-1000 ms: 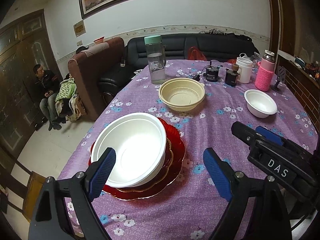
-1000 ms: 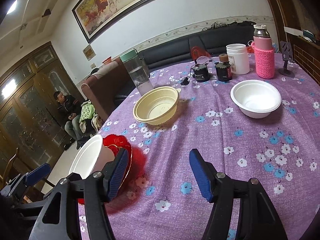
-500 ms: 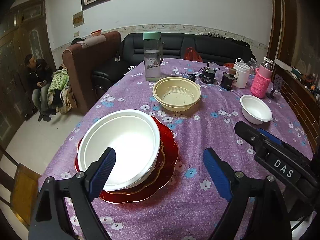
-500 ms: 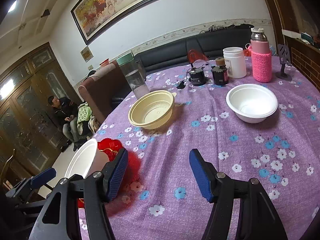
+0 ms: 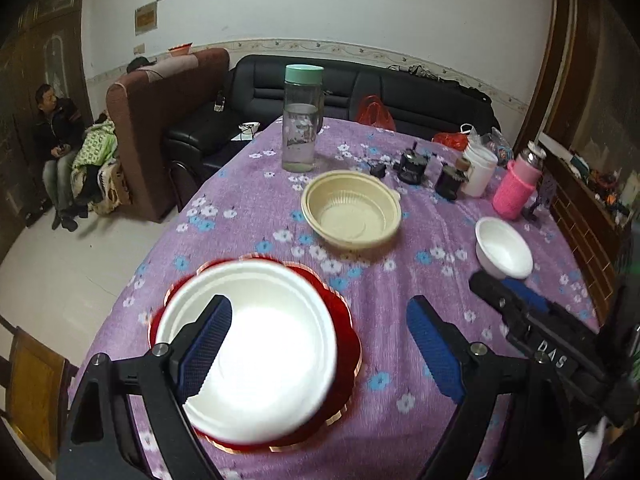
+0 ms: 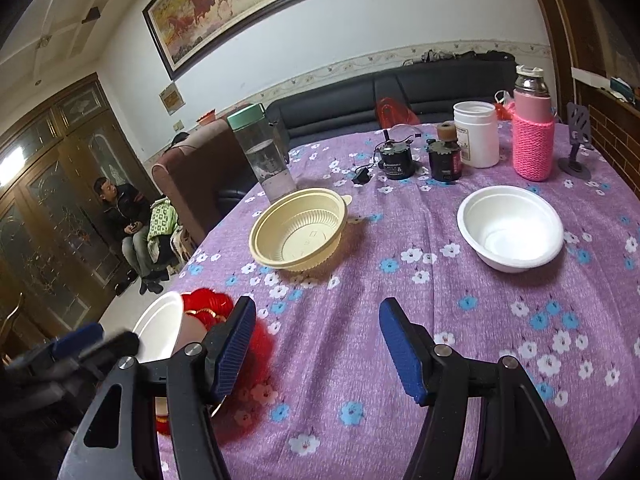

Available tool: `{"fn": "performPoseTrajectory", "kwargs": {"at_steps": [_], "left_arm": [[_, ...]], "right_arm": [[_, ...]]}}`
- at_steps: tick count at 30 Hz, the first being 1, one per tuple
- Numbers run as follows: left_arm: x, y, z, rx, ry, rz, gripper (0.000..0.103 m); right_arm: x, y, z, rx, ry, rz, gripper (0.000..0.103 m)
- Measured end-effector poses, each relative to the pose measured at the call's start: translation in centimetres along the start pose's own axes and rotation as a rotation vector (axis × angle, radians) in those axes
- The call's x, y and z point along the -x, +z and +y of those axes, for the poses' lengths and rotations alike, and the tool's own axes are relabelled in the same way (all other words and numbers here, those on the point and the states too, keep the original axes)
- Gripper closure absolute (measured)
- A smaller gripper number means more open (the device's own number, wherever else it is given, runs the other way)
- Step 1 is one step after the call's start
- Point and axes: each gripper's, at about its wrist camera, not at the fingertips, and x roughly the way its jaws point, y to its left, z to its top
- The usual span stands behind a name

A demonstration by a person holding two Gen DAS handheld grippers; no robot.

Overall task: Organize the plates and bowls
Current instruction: 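Move both tools to the beige plastic bowl and grasp its rim, then lift the beige bowl with both tools and lower it into the white bowl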

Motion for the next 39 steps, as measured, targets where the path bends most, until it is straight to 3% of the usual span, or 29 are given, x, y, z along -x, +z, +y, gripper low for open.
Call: {"fn": "performPoseTrajectory", "kwargs": {"at_steps": [5,11,17,25,27,29,33,37,39], "left_arm": [[-3.5,5.4,2.0,0.019,0.018,0.055,0.014],[-11.9,9.9,3.7,0.103,-0.025,0.236,0.014],[-19.2,11.2,3.6,0.130,-0.006,0.381,0.014],[-25.3,12.1,3.6,0.173,-0.004,0.462,0.016],[-26.2,12.1,3.5,0.170,-0.016,0.482,0.024],[-27.3,11.9,3.2,0.167,-0.045,0.519,0.039],[-28.7,11.1,2.7,0.156,-0.060,0.573,0.055],[-29.3,10.5,1.9,0.130,-0.090,0.606,0.075],[-29.2,10.4,1.3,0.110,-0.091,0.605,0.078]], "right_arm": [[-3.3,2.5,-1.0,-0.016,-0.023,0.040,0.034],[-9.6,4.8,-2.8,-0.119,0.027,0.149,0.034],[-14.4,5.8,-3.3,-0.159,0.032,0.210,0.034],[-18.4,6.1,-3.7,-0.186,0.028,0.260,0.034],[-19.0,6.2,-3.7,-0.180,0.027,0.266,0.037],[-19.5,6.3,-3.7,-0.177,0.030,0.273,0.043],[-20.4,6.3,-3.7,-0.172,0.041,0.295,0.053],[-21.0,6.1,-3.6,-0.172,0.066,0.316,0.081],[-20.9,6.0,-3.6,-0.168,0.064,0.310,0.082]]}}
